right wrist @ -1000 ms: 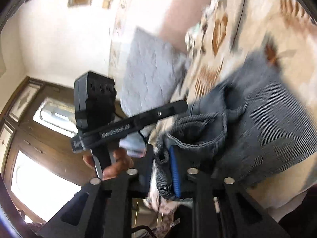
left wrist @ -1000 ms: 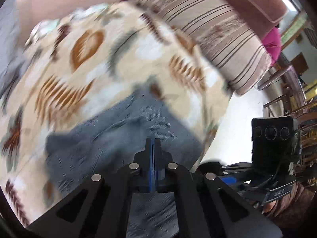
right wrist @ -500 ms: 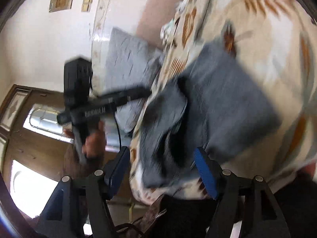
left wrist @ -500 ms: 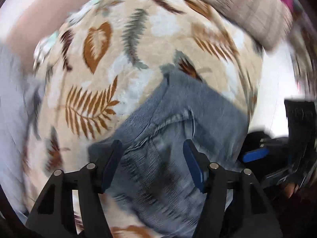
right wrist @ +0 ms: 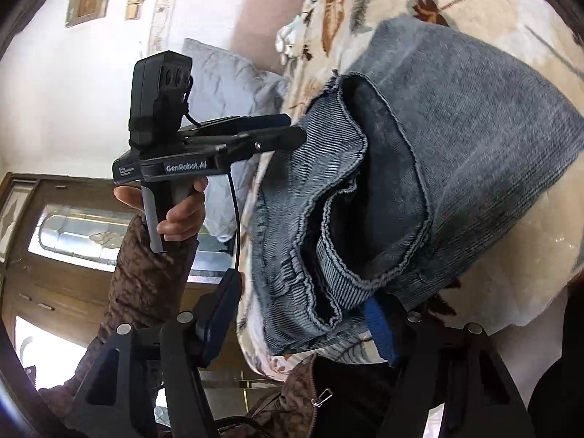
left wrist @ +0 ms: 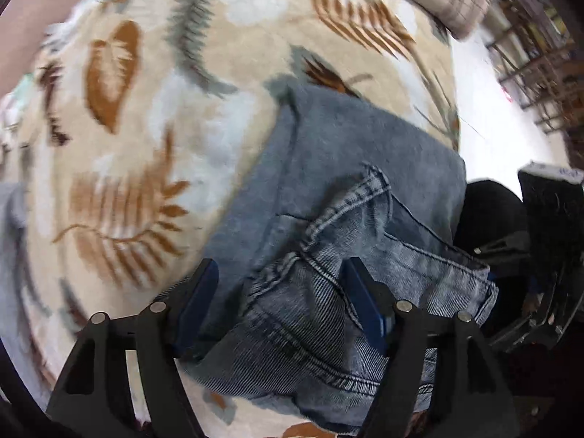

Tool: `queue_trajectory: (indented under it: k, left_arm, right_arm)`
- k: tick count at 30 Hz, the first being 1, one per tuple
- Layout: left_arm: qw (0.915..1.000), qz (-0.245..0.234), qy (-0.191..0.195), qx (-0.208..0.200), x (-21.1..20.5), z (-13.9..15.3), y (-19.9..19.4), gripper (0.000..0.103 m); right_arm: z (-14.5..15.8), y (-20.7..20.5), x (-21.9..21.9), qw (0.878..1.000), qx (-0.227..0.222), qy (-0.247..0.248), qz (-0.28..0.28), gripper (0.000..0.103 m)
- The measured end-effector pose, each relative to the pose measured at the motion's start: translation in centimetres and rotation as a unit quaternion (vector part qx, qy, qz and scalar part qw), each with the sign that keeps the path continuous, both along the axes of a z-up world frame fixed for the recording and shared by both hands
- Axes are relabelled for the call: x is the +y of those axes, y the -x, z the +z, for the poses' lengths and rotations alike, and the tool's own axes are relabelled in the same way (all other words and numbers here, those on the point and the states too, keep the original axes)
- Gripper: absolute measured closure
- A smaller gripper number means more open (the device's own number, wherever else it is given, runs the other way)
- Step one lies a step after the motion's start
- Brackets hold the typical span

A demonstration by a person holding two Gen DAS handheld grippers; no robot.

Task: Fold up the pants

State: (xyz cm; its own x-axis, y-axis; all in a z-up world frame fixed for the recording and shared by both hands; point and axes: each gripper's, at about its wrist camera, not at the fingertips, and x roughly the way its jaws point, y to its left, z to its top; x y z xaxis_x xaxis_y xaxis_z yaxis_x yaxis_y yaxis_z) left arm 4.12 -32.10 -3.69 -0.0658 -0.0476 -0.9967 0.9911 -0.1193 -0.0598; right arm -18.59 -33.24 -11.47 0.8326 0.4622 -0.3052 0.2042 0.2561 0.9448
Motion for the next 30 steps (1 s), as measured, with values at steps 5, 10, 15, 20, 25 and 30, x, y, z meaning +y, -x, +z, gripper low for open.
queue_trajectory:
  k: [5, 10, 15, 20, 25, 30]
  left_arm:
    - [0.9989, -0.026, -0.036, 0.015, 1.0, -3.9, 1.5, 0.019]
    - [0.9972, 0.053, 0.017, 0.05, 2.2, -3.3, 0.3, 0.036]
    - [0.9887, 0.087, 0.109, 0.056, 5.4, 1.8, 1.8, 0.054]
    - [0.9764, 0.123, 0.163, 0.071, 3.9, 5.6, 2.6, 0.055]
    - [0.9656, 0.186, 0.167, 0.071, -0.6, 3.5, 1.9, 0.052]
    - [0.9661, 0.242, 0.089, -0.02, -3.6, -2.2, 2.6, 0.046]
  right_arm:
    - [-0.3, -0.6, 0.4, 1.0, 0.012, 0.005, 0.0, 0.037]
    - [0.2, -1.3, 0.4, 0.998, 0.044, 0.046, 0.008, 0.086]
    - [3.2, -0.8, 0.6, 0.998, -0.001, 0.066, 0.016, 0.089]
    - [5.1, 1.4, -1.6, 0.997, -0.037, 0.068, -0.015, 0.089]
    - [4.4, 3.9, -6.4, 0.992, -0.026, 0.097, -0.077, 0.089]
    - [-1.1, 3.4, -8.7, 0.986, 0.093, 0.118, -0.071, 0.079]
